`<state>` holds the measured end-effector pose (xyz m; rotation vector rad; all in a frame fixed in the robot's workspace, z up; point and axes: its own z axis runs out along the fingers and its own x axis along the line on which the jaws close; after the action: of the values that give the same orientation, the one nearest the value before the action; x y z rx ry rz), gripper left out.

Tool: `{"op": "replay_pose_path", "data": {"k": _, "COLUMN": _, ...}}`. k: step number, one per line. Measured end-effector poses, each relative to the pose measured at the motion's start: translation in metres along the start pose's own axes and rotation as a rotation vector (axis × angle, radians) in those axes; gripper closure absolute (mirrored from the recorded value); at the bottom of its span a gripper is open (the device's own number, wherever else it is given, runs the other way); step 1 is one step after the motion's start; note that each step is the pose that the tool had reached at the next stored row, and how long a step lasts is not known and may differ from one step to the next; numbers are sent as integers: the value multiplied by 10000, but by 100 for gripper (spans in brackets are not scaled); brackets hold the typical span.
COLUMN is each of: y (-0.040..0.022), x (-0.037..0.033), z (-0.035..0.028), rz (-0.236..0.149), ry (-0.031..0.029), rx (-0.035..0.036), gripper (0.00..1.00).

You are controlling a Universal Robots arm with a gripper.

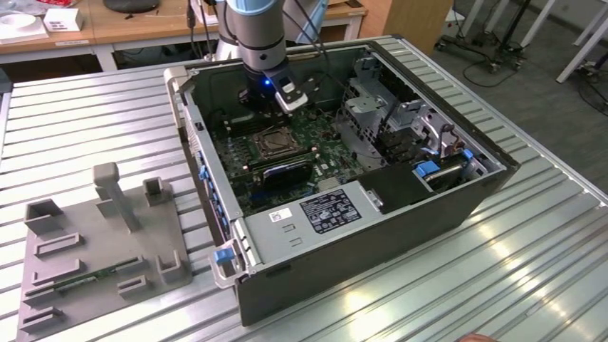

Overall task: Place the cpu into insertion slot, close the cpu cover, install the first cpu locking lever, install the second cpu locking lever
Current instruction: 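Install the first cpu locking lever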

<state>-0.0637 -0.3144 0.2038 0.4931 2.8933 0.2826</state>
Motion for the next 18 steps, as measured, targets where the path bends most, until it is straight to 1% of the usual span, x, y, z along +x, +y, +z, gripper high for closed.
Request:
{"op": "replay_pose_path", "data": {"k": 3, "y": -6, "x": 17, "z": -2, "rz": 6, "ry": -49, "rx": -13, "gripper": 90}}
{"op": "replay_pose_path", "data": {"k": 6, "y": -12, "x": 31, "z": 0, "rz": -4, "ry": -118, "rx": -39, "gripper": 90}}
{"op": "replay_pose_path", "data": {"k": 14, "y": -26, "x": 71, "z": 0, "rz": -26, "ry": -264, "rx": -93, "gripper": 90}}
{"op": "replay_pose_path", "data": {"k": 18, "y": -33, "x": 86, "z": 7, "rz": -41, "ry": -349, "rx": -124, "gripper": 90}}
